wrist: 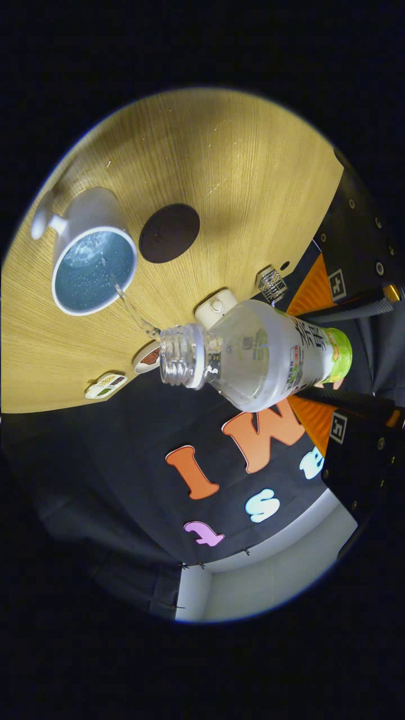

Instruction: Take the bottle from table, then pour the juice into the cup, finally place the bottle on the coaster

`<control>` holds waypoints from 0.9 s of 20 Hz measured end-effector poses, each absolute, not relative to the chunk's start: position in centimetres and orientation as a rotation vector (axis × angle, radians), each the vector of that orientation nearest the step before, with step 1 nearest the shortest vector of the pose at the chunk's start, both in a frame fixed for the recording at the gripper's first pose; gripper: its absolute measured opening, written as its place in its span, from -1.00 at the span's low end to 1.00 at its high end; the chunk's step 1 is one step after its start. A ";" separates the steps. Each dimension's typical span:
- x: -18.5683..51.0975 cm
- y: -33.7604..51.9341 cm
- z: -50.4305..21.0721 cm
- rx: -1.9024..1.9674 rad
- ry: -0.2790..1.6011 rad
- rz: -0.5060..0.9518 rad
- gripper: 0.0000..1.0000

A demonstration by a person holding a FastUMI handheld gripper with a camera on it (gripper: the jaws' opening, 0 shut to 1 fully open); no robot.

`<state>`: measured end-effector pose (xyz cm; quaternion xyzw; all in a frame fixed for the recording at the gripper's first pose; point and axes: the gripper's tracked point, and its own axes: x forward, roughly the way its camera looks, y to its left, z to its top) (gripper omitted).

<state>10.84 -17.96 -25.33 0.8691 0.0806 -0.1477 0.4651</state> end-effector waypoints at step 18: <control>10.2 -19.5 -25.2 2.218 0.165 -0.401 0.13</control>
